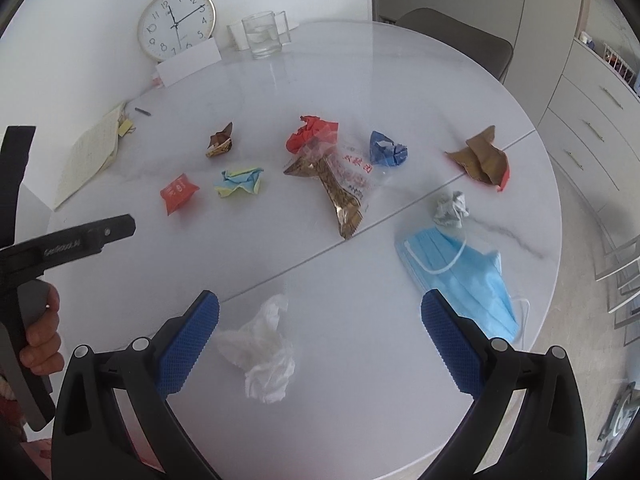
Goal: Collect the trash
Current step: 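Move both tools back over the table toward the red packet and clear bag, then grasp the red snack packet with the left tool while the right tool grasps the clear printed bag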
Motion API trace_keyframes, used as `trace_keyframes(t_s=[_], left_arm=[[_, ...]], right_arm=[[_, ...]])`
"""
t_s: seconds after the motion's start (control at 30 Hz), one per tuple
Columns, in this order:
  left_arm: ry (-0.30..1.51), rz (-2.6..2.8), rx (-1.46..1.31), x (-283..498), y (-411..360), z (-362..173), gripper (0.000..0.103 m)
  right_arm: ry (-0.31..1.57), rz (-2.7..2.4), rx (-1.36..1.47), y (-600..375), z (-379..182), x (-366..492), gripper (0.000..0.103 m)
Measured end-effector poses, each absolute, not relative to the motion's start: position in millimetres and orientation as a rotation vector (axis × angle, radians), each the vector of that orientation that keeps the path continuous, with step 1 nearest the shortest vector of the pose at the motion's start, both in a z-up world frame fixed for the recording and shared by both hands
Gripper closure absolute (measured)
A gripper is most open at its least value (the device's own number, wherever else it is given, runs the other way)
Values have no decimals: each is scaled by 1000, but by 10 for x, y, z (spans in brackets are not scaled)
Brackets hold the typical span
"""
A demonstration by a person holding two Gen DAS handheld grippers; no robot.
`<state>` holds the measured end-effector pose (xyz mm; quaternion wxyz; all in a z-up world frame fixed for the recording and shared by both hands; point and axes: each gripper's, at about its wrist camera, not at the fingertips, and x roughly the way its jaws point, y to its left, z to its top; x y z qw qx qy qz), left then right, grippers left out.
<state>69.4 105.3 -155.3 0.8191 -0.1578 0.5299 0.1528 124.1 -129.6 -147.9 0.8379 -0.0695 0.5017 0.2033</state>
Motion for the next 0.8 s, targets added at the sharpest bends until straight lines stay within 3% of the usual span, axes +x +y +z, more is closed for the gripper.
trace_keyframes(t_s=[0.6,0.67,0.8], left_arm=[[1250,638,-554,1655,1580,-2297,8],[1264,646,-584,1684,1587,-2360,12],[1287,650,-607,1731,1575,-2447,31]], right_arm=[[1063,467,-196,-946,-1992,2245,3],[1068,468,-193,-961,-2011,2279,3],[1066,468,-183,-1011,-2013,2305,3]])
